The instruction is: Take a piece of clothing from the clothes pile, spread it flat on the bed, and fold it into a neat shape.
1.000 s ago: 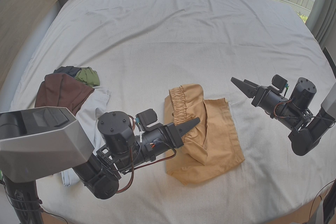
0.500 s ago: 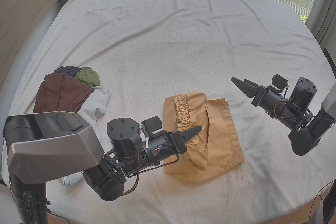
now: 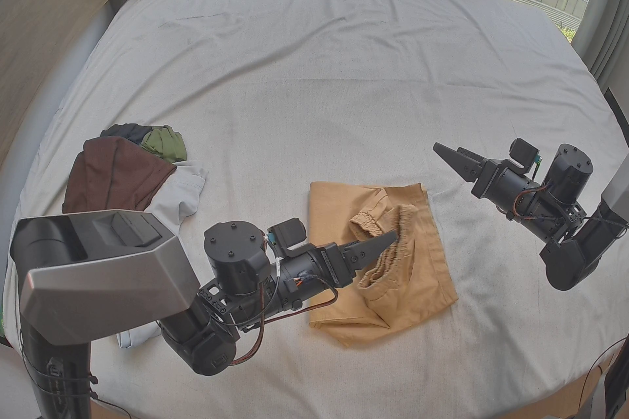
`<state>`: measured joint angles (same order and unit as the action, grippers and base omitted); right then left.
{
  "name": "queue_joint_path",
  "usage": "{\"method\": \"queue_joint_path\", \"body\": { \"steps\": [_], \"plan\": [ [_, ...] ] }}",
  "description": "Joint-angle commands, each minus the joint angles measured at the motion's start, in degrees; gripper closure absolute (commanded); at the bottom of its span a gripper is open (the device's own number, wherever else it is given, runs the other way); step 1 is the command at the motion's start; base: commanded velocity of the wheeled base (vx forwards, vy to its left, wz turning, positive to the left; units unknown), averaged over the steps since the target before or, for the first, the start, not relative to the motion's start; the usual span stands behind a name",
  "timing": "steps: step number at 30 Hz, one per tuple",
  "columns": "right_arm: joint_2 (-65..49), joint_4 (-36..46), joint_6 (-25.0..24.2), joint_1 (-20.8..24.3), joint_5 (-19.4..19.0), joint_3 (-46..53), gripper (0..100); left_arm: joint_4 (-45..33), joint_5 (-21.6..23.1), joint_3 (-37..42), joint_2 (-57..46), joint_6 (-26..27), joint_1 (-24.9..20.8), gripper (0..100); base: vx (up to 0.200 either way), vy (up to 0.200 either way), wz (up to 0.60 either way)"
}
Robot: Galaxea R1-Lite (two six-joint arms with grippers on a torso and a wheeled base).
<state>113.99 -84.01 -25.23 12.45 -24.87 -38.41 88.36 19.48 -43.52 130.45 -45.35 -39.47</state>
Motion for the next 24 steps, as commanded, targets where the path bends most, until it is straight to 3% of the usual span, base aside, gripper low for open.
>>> {"method": "queue_joint_path", "body": {
  "steps": [1, 11, 21, 24],
  "plan": [
    [0.2, 0.0, 0.0, 0.0, 0.0, 0.0, 0, -0.1, -0.4, 0.0, -0.1, 0.0, -0.1, 0, 0.000, 0.000, 0.00],
    [0.3, 0.0, 0.0, 0.3, 0.0, 0.4, 0, 0.0, -2.9, 0.5, -0.9, 0.5, 1.2, 0, 0.000, 0.000, 0.00],
    [0.3, 0.0, 0.0, 1.3, 0.0, 0.9, 0, 0.1, -2.4, 10.3, -12.2, 3.2, 11.4, 0, 0.000, 0.000, 0.00],
    [0.3, 0.0, 0.1, 3.0, 0.0, 0.9, 0, 0.1, -0.4, 16.4, -17.2, 3.0, 14.3, 0, 0.000, 0.000, 0.00]
  ]
}}
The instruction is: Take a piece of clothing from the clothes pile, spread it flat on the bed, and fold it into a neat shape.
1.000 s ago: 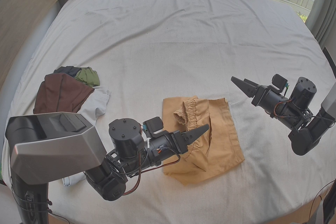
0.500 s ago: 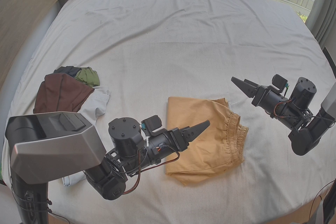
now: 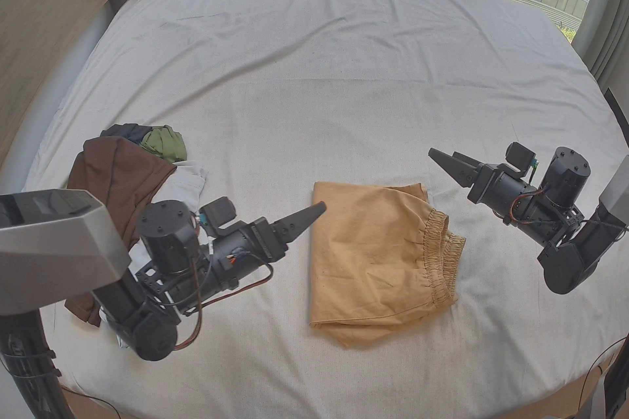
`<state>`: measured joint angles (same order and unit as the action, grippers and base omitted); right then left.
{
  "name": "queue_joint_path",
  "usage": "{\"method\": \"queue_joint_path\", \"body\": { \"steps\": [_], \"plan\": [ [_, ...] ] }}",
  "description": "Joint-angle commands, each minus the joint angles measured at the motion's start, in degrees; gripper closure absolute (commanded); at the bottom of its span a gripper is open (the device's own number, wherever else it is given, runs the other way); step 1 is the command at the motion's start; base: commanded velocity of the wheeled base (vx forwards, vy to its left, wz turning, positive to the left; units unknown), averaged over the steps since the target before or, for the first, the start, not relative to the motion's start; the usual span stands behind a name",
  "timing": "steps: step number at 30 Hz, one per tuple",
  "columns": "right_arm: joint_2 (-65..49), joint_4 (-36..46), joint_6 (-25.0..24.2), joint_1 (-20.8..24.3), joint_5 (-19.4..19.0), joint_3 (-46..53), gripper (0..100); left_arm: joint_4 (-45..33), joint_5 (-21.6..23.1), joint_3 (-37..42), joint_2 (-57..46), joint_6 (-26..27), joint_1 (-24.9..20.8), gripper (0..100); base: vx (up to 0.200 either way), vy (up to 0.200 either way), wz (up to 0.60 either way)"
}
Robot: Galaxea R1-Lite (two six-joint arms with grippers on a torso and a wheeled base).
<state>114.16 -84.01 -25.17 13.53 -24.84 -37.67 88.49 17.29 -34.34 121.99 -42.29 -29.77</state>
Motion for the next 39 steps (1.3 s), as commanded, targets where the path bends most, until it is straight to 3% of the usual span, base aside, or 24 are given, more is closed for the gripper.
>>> {"method": "queue_joint_path", "body": {
  "steps": [1, 6, 8, 12, 13, 18, 30, 39],
  "plan": [
    [0.2, 0.0, 0.0, 2.3, 0.0, 0.0, 0, 0.0, 2.4, 7.9, -9.1, -0.1, 5.1, 0, 0.000, 0.000, 0.00],
    [1.0, 0.0, 0.1, 3.9, 0.0, 0.3, 0, 0.0, 3.2, 8.3, -9.1, 2.8, 6.3, 0, 0.000, 0.000, 0.00],
    [1.2, 0.3, 0.5, 4.0, 0.0, 1.8, 0, 0.0, 3.3, 8.2, -9.5, 6.4, 9.1, 0, 0.000, 0.000, 0.00],
    [0.8, 4.8, 1.7, 3.6, 0.0, 3.4, 0, 0.0, 3.5, 8.4, -9.1, 11.6, 11.5, 0, 0.000, 0.000, 0.00],
    [0.7, 8.2, 4.2, 3.0, 0.1, 4.2, 0, 0.0, 3.6, 8.8, -9.0, 13.4, 11.8, 0, 0.000, 0.000, 0.00],
    [0.5, 12.5, 12.3, -0.6, 0.1, 6.6, 0, 0.0, 3.5, 8.9, -7.7, 14.1, 11.6, 0, 0.000, 0.000, 0.00],
    [-4.2, 27.8, 21.7, -5.4, 0.1, 8.8, 0, 0.0, 3.4, 9.4, -4.8, 16.9, 11.0, 0, 0.000, 0.000, 0.00],
    [-5.0, 36.2, 23.5, -5.4, 0.0, 10.1, 0, 0.0, 3.4, 9.6, -4.4, 17.0, 10.0, 0, 0.000, 0.000, 0.00]
  ]
}}
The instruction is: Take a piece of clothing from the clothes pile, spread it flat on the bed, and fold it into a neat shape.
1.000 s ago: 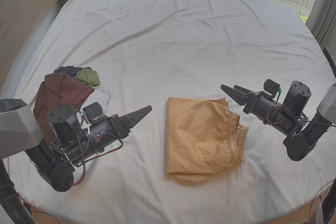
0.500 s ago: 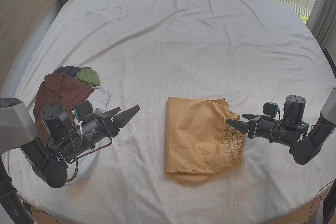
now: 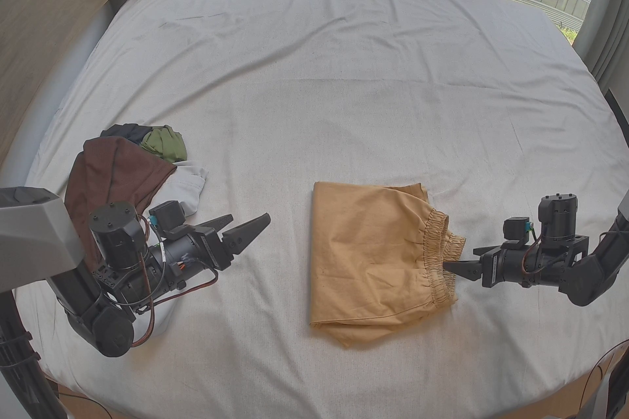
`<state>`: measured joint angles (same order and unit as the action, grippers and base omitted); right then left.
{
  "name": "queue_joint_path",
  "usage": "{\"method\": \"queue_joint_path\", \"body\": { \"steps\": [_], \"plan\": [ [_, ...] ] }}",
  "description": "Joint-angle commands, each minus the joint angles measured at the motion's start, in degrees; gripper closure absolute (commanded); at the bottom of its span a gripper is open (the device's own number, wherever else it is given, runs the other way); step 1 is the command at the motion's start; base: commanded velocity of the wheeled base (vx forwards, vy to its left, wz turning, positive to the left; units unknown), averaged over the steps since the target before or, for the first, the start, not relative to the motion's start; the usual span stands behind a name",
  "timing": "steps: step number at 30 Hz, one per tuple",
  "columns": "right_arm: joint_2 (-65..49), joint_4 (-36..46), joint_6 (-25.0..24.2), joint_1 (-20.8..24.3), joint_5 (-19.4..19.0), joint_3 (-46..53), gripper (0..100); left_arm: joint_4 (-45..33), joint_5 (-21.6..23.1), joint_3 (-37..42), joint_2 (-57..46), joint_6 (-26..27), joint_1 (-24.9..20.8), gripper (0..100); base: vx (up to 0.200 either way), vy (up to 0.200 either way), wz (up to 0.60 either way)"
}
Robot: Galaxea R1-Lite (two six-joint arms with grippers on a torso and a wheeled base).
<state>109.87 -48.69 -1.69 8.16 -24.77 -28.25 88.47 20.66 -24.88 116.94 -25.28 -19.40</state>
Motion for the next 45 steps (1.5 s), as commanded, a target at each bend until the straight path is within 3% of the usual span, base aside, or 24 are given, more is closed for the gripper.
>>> {"method": "queue_joint_path", "body": {
  "steps": [1, 15, 32, 40, 45],
  "plan": [
    [-0.6, 1.1, 0.0, 0.0, -0.1, 0.6, 0, 0.0, 0.0, 0.1, 0.7, 0.0, -0.4, 0, 0.000, 0.000, 0.00],
    [3.8, 2.7, -2.7, 0.9, -3.1, 1.4, 0, 0.1, -0.1, 0.1, 0.6, 0.0, -1.3, 0, 0.000, 0.000, 0.00],
    [9.2, 1.6, -8.4, 7.2, -4.0, -0.1, 0, 0.0, -0.1, 0.1, 0.7, 0.0, -1.3, 0, 0.000, 0.000, 0.00],
    [10.4, -6.6, -14.5, 8.2, -3.5, -0.8, 0, 0.1, -0.2, 0.3, 0.7, 0.0, -2.0, 0, 0.000, 0.000, 0.00],
    [11.2, -8.4, -15.1, 8.4, -3.4, -0.4, 0, 0.1, -0.2, 0.3, 0.7, 0.0, -2.1, 0, 0.000, 0.000, 0.00]
  ]
}}
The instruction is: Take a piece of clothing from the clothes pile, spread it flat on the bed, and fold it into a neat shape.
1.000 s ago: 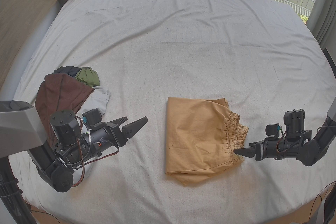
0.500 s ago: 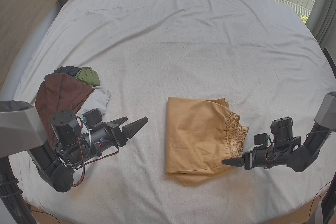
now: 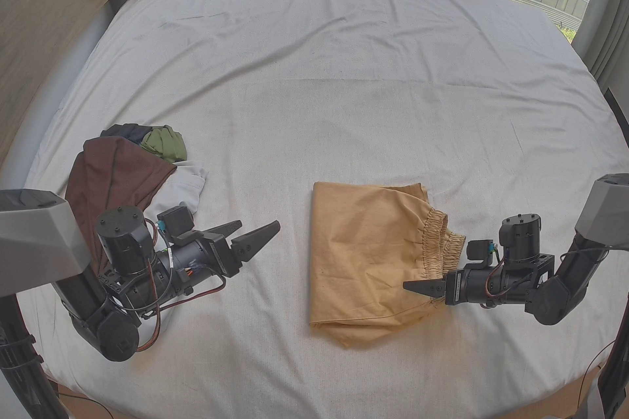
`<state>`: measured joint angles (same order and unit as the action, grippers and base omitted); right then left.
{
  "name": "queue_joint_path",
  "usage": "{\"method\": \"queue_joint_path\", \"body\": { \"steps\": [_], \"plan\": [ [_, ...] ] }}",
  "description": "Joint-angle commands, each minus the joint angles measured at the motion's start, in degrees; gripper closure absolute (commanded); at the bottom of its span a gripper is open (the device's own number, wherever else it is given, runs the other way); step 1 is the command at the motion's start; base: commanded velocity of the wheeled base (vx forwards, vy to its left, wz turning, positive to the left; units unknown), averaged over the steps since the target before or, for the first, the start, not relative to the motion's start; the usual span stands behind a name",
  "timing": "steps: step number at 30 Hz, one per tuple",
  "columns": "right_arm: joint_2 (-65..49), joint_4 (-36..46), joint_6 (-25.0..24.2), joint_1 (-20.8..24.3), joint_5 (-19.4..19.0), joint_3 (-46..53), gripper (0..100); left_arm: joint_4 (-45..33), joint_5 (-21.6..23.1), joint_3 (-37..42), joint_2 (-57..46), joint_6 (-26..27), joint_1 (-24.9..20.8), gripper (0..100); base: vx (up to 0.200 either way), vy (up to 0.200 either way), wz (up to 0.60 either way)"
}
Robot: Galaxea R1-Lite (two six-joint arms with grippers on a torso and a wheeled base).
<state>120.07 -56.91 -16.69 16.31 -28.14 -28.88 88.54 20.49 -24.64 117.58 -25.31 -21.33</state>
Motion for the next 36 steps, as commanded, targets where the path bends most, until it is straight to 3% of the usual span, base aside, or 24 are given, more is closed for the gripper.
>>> {"method": "queue_joint_path", "body": {
  "steps": [1, 3, 4, 17, 25, 33, 36],
  "plan": [
    [1.0, -0.1, -0.1, 0.3, 0.0, 0.5, 0, 0.0, 0.0, 0.0, 0.1, 0.0, -0.1, 0, 0.000, 0.000, 0.00],
    [0.9, -0.1, 0.1, 0.4, 0.0, 0.8, 0, 0.0, 0.0, 0.0, 0.0, 0.0, -0.1, 0, 0.000, 0.000, 0.00],
    [0.9, -0.1, 0.1, 0.4, 0.0, 0.8, 100, 0.0, 0.0, 0.0, 0.0, 0.0, -0.1, 0, 0.000, 0.000, 0.00],
    [0.4, -0.2, 0.3, 1.4, -0.3, 1.5, 100, 0.1, 0.0, 0.0, 0.0, 0.0, -0.1, 0, 0.000, 0.000, 0.00],
    [-7.6, -0.5, -0.3, 6.4, -1.4, 1.5, 100, 0.1, -0.2, -0.1, -1.3, -0.4, 0.3, 0, 0.000, 0.000, 0.00],
    [-9.2, -10.3, -1.9, 7.4, -1.7, 1.5, 100, 0.1, -0.3, 1.5, -3.1, 0.0, 0.7, 0, 0.000, 0.000, 0.00],
    [-9.0, -16.9, -5.7, 9.2, -1.7, 1.4, 100, 0.0, -0.1, 1.4, -3.9, -0.1, 2.0, 0, 0.000, 0.000, 0.00]
  ]
}}
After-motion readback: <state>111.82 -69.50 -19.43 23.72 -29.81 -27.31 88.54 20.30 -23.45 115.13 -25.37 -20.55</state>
